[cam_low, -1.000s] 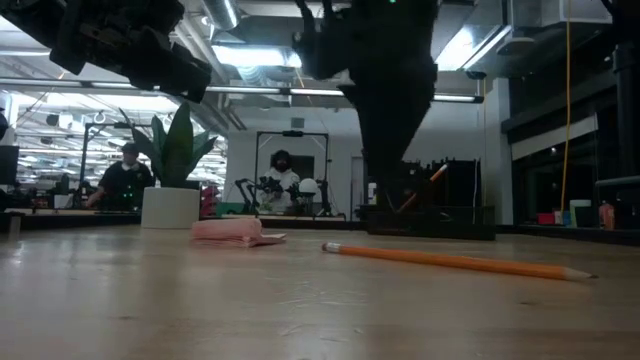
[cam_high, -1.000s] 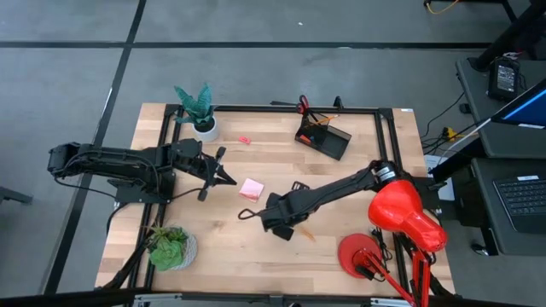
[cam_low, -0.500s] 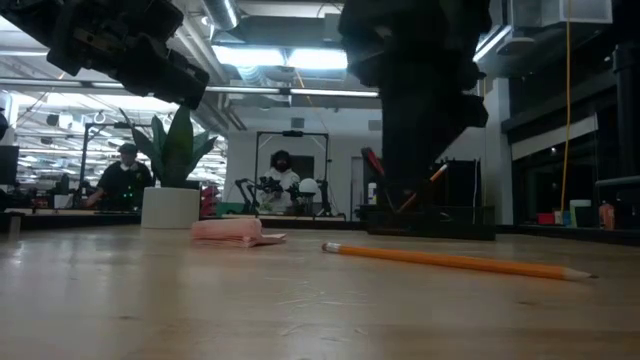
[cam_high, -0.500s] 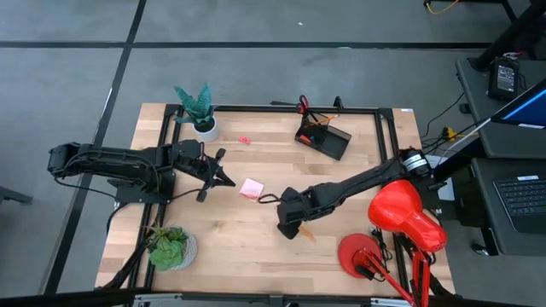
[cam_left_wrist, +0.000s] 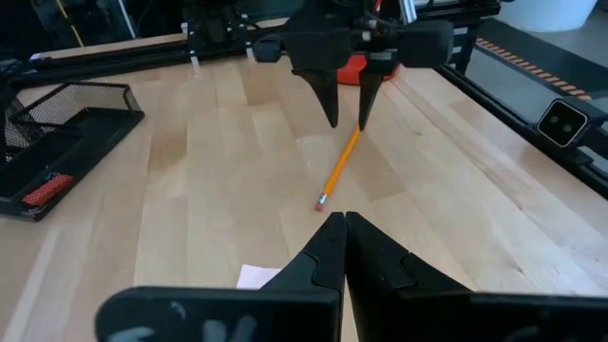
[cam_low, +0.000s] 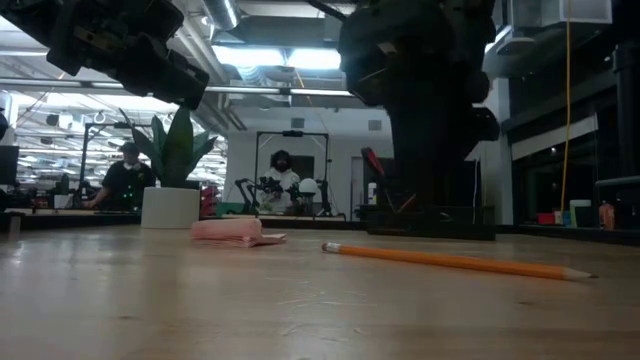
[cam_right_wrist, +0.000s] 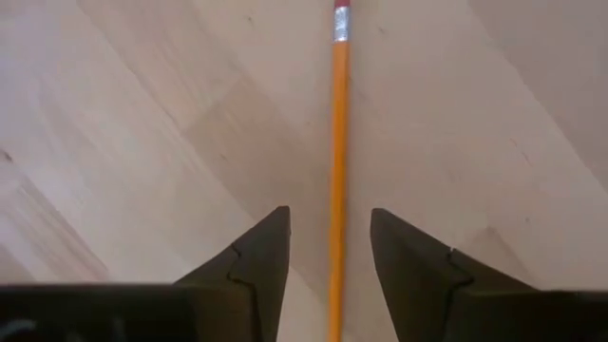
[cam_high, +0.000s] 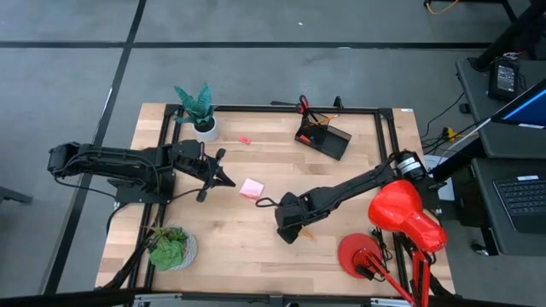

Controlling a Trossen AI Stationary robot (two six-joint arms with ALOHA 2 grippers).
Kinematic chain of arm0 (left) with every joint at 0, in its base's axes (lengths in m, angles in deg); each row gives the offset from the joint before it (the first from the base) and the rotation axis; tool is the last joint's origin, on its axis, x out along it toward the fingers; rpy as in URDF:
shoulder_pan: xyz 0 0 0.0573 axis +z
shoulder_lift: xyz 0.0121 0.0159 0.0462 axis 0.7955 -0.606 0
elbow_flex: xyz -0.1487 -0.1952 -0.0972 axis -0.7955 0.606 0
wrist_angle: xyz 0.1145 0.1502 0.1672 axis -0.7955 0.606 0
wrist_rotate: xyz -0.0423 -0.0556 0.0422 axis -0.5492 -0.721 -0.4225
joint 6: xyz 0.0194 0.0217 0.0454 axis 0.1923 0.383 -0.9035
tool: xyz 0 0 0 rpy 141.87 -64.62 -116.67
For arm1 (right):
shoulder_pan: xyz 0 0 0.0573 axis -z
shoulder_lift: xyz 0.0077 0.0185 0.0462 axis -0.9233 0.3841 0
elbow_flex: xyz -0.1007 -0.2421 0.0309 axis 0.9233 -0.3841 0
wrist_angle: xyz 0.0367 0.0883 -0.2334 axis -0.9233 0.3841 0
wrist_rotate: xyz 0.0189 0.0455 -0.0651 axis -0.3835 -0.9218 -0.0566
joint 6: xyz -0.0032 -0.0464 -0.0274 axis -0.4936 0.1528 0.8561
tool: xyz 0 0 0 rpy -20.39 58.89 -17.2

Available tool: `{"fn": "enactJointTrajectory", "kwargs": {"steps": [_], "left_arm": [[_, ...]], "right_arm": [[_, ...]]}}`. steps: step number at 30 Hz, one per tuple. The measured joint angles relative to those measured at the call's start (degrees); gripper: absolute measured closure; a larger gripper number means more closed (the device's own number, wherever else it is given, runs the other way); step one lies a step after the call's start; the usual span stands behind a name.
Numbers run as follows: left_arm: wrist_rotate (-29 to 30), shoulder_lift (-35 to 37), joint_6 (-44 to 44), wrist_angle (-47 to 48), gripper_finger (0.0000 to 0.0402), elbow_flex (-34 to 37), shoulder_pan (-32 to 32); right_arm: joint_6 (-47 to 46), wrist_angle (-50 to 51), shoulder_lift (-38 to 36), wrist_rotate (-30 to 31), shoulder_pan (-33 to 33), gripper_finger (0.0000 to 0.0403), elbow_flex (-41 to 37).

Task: Pick and place office supplies into organizer
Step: Put the pencil into the black desk organizer

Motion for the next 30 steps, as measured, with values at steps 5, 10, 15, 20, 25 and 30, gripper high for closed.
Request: {"fn": "enactJointTrajectory", "kwargs": {"steps": [5, 10, 15, 20, 25, 30], "left_arm": [[0.0, 0.0, 0.0, 0.0, 0.0398, 0.0, 0.0], [0.2, -0.2, 0.0, 0.1, 0.0400, 0.0, 0.0], [0.3, -0.4, 0.0, -0.1, 0.0398, 0.1, 0.0], [0.2, -0.5, 0.0, 0.0, 0.0400, 0.1, 0.0], [0.3, -0.8, 0.0, 0.1, 0.0398, 0.0, 0.0], [0.2, -0.8, 0.0, 0.1, 0.0400, 0.1, 0.0]], "right_arm": [[-2.1, -0.8, 1.1, 0.0, -0.8, 0.0254, 0.2], [-2.6, -0.8, 1.4, 0.1, -1.3, 0.0254, 0.3], [-1.6, -0.6, 2.4, 3.0, -1.6, 0.0254, 0.3], [-1.3, -1.0, 3.7, 4.2, -1.6, 0.0254, 0.3], [-1.2, -2.2, 5.0, 4.7, -1.6, 0.0254, 0.3], [0.8, -2.4, 7.2, 4.8, -1.6, 0.0254, 0.3]]}}
